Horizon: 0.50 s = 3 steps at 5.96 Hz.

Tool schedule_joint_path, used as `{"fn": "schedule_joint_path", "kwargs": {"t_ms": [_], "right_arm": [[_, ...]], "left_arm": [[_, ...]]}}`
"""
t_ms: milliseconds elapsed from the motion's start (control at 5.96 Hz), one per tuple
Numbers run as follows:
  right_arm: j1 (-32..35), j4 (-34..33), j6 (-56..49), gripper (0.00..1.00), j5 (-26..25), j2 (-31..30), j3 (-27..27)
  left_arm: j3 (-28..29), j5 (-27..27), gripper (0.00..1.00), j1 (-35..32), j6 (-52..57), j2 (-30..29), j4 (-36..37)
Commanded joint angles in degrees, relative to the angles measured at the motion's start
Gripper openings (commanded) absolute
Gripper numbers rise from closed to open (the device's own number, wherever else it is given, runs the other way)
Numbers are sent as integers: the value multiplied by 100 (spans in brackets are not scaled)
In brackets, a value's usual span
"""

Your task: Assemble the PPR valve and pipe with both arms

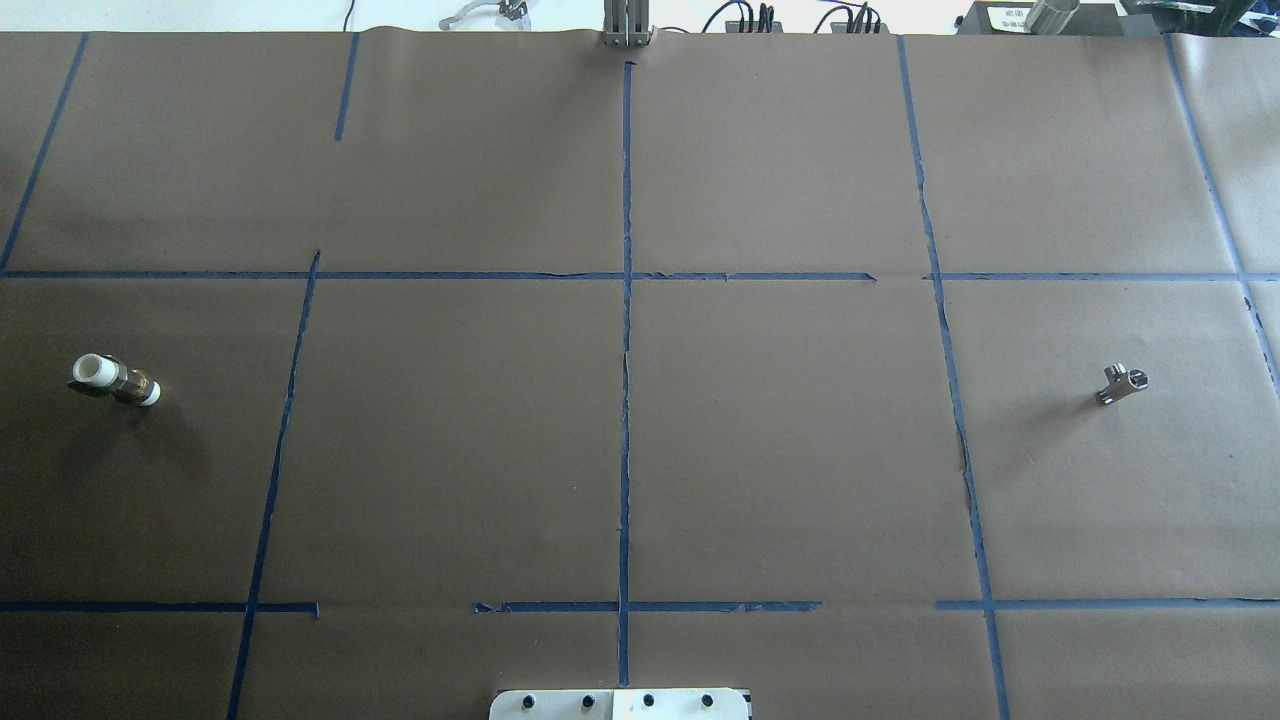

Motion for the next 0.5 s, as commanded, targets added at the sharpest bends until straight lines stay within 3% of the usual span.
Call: {"fn": "schedule_joint_path", "kwargs": {"t_ms": [0,336], "right_arm": [[0,2,-2,100,0,0,8],[0,-6,-2,100,0,0,0]], "left_arm": [[24,-34,100,6,-3,-6,11],[41,1,100,6,58,38,-41]]}}
